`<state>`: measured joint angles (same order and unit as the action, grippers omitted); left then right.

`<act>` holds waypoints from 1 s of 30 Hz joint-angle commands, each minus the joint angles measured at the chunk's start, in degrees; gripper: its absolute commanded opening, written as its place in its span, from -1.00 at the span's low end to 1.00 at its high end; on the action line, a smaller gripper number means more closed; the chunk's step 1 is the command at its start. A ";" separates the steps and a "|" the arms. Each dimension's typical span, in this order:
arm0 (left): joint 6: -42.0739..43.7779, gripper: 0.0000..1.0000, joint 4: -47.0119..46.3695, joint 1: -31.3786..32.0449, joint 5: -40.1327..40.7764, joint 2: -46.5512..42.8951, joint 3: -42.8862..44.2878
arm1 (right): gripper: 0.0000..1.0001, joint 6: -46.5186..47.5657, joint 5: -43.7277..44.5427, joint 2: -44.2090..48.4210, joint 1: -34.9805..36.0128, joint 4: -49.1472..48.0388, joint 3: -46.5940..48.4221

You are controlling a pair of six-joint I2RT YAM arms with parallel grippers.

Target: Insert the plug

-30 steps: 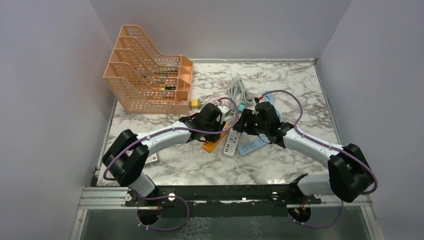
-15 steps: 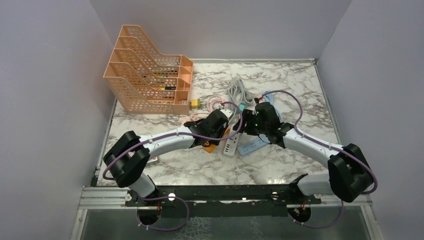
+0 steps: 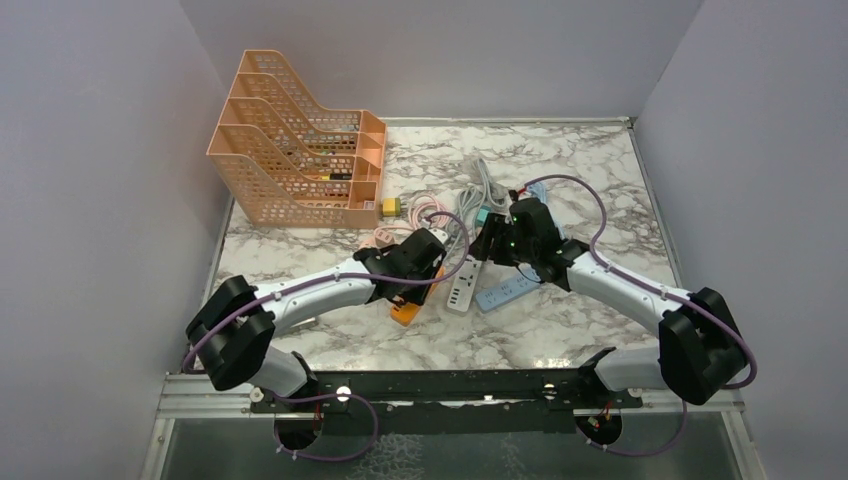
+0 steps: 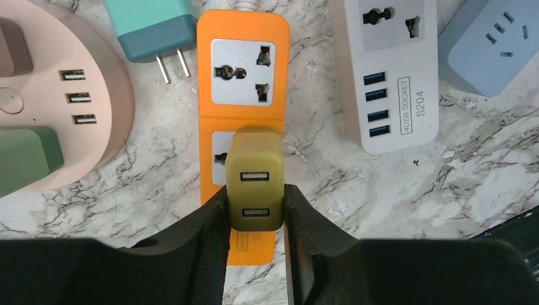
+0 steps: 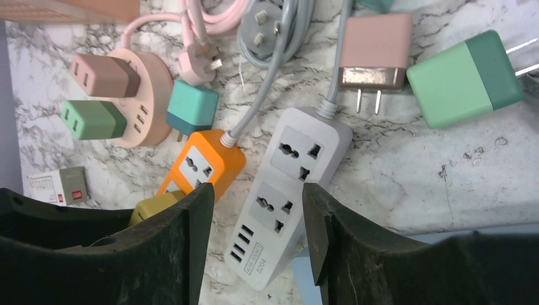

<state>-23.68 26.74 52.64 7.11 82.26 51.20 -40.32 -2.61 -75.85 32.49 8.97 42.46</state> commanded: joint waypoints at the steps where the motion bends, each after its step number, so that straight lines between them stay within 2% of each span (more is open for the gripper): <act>1: 0.74 -0.83 7.81 0.47 -2.39 6.50 -1.03 | 0.06 0.12 2.65 -0.66 -0.50 2.56 3.66; 8: 1.06 -0.91 7.66 0.50 -4.33 13.30 -0.80 | 0.06 -0.07 3.48 -1.38 -0.80 3.69 4.96; 16: 1.19 -0.85 7.91 0.44 -3.82 12.52 0.09 | 0.05 -0.55 4.41 -2.97 -1.11 5.80 6.47; 17: 1.33 -0.80 7.98 0.42 -3.90 11.84 0.88 | 0.05 -0.51 4.52 -3.14 -1.18 6.01 6.70; 20: 1.67 -0.49 8.41 0.20 -4.02 9.53 4.31 | 0.05 -0.29 5.19 -3.10 -1.29 6.61 7.32; 23: 1.86 0.03 8.82 -0.43 -3.84 7.36 8.14 | 0.05 -0.20 5.88 -2.89 -1.50 7.28 7.76; 25: 2.38 0.27 9.09 -1.20 -4.29 5.97 10.65 | 0.05 0.03 6.07 -2.94 -1.55 7.61 8.04; 30: 4.14 0.53 8.71 -5.16 -8.18 1.45 14.74 | 0.05 0.86 5.83 -4.41 -1.64 9.03 9.53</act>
<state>-21.39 35.40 50.48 3.18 88.60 61.73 -40.27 1.58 -79.05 31.14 16.36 49.28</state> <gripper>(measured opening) 0.733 0.526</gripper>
